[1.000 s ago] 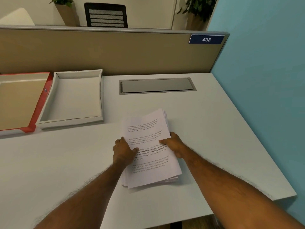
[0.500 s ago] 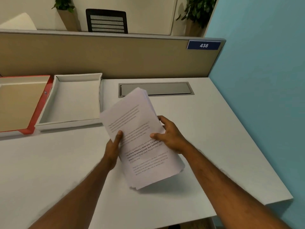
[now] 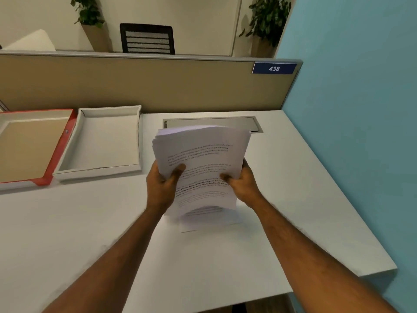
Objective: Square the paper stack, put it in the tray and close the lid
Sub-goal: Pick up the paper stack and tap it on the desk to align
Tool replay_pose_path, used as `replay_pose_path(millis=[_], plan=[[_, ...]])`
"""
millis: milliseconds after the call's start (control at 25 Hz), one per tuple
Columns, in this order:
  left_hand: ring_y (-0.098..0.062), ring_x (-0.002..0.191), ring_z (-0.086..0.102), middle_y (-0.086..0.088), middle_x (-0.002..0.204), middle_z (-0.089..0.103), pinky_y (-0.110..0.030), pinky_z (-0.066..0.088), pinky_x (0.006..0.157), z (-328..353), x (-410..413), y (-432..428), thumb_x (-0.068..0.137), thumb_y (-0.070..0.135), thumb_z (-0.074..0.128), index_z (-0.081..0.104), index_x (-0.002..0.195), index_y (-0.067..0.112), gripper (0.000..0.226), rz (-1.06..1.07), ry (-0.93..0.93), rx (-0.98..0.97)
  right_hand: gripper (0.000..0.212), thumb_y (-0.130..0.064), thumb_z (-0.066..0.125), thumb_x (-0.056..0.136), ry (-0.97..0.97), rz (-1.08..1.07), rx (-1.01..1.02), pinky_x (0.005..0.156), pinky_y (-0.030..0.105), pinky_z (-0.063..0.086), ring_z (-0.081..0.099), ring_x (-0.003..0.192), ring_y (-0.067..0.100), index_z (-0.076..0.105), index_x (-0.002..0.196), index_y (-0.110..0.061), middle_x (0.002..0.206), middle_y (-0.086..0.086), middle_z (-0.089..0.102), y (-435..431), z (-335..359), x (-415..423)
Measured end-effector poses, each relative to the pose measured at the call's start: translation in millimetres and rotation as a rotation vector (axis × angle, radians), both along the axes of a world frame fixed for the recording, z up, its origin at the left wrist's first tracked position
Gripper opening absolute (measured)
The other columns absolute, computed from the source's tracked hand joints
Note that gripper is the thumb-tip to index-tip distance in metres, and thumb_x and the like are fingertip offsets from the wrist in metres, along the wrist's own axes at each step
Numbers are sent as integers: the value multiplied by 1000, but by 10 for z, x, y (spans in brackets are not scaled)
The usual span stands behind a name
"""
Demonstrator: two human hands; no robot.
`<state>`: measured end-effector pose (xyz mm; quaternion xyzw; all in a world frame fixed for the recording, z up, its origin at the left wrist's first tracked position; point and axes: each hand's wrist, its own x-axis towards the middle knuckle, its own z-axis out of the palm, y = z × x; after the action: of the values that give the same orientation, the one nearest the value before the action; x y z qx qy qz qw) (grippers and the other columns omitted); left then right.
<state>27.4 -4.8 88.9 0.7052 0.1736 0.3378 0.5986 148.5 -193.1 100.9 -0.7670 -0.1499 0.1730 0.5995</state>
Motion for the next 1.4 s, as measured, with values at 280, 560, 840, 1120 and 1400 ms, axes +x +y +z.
replay_pose_path(millis=[280,560,840,1120,1400], plan=[[-12,95,69,6,110,68,-22,60,67,-175,-116,46,86,32,70,57,125,13,46,30,20,-48,60,-4,76,81,-80,19,28,89,46,60,64,107,26,46,132,-18,117,5,63,35,-127,-108],[-8,93,69,8,109,68,-18,58,65,-19,-84,45,85,32,69,58,124,14,45,40,-56,-26,54,-11,77,81,-172,17,56,80,30,62,66,103,17,49,124,-28,111,-4,64,25,-5,-16],[-1,95,66,9,106,65,-16,57,68,-42,-147,-17,76,33,75,53,127,7,61,33,-56,82,67,-22,92,63,-188,-83,48,79,27,61,66,102,15,53,118,-25,109,-2,68,-42,-185,-133],[-4,91,67,10,103,65,-16,56,63,267,-47,6,78,29,78,57,116,24,43,15,-153,76,57,-15,85,73,-120,-122,109,86,43,61,67,103,21,58,123,-13,112,4,70,-7,-382,-212],[-11,92,69,6,102,67,-19,57,64,190,-67,84,73,43,78,60,113,25,48,-8,-129,63,55,-31,82,72,-198,-184,194,77,35,63,69,97,22,58,120,-14,108,6,70,37,-334,-152]])
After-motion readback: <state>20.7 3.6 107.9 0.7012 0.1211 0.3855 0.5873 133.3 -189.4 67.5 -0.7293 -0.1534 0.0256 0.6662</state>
